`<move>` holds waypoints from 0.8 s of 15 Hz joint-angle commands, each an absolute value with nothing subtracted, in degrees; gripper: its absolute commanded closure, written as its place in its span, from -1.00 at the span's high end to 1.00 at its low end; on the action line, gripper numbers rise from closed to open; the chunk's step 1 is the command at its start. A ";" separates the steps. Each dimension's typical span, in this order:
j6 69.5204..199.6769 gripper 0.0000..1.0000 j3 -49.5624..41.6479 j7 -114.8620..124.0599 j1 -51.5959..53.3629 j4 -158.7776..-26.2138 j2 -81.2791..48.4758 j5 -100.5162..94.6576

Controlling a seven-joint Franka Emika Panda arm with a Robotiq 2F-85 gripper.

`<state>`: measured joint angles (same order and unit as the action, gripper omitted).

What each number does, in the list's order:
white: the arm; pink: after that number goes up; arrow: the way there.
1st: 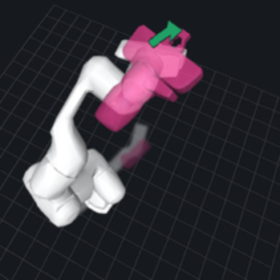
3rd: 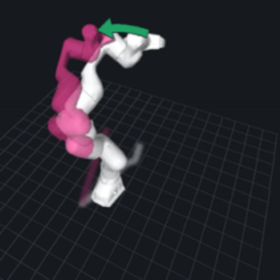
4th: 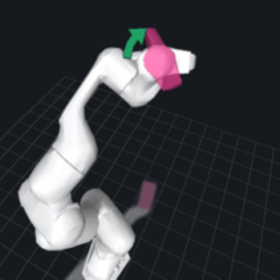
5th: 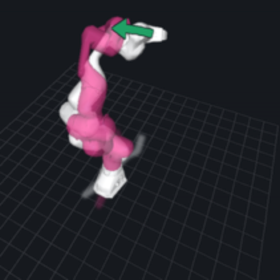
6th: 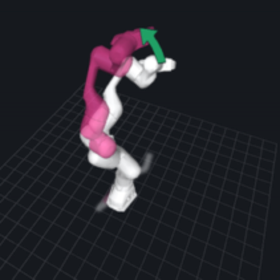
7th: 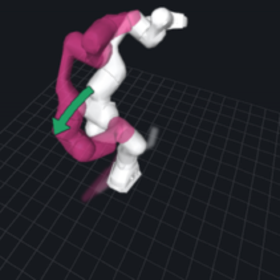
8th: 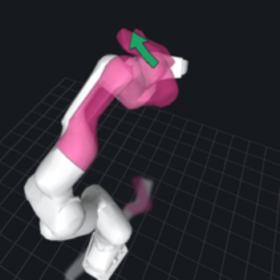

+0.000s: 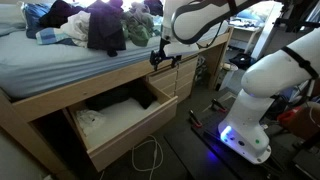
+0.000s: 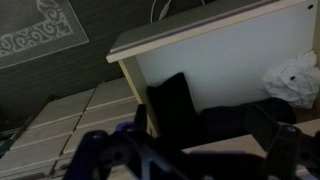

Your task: Put the black t-shirt in the drawer then close it

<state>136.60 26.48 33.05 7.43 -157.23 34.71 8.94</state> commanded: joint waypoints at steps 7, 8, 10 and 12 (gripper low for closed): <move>136.52 1.00 25.18 33.83 8.63 -157.19 34.45 7.80; 136.52 1.00 25.18 33.83 8.63 -157.19 34.45 7.80; 137.36 1.00 25.75 34.42 8.36 -157.17 34.48 7.17; 138.86 1.00 26.61 35.82 8.23 -156.50 33.50 6.73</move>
